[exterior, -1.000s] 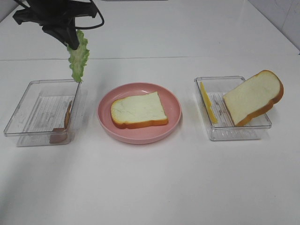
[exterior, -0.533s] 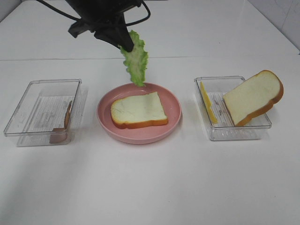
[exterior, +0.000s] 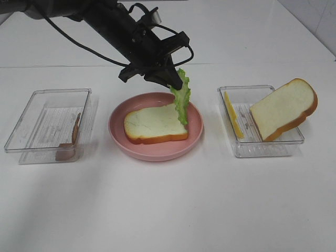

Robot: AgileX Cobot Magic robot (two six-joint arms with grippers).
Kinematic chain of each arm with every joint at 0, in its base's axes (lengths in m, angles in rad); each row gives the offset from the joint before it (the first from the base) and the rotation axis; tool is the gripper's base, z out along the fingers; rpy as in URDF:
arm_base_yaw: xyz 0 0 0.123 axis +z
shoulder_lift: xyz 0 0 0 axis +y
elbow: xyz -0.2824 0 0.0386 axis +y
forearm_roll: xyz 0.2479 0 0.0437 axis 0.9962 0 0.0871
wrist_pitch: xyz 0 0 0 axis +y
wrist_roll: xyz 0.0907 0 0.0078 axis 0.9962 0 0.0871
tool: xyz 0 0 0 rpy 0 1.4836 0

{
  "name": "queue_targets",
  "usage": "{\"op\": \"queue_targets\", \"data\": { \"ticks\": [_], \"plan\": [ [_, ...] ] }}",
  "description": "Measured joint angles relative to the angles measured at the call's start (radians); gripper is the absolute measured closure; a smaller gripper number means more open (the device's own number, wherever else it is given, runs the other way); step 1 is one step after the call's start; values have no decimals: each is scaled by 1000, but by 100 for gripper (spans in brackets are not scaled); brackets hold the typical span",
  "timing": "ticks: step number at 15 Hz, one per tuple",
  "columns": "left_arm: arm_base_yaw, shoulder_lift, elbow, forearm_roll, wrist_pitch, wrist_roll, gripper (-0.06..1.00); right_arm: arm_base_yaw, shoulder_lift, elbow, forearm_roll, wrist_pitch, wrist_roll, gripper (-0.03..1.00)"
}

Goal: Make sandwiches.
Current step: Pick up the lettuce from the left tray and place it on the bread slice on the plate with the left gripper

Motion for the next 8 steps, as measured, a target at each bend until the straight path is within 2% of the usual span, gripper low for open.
{"op": "queue_targets", "data": {
  "ticks": [4, 8],
  "plan": [
    [-4, 40, 0, -30, -11, 36, 94, 0, 0, 0, 0, 0, 0, 17],
    [-3, 42, 0, 98, -6, 29, 94, 0, 0, 0, 0, 0, 0, 17]
  ]
}}
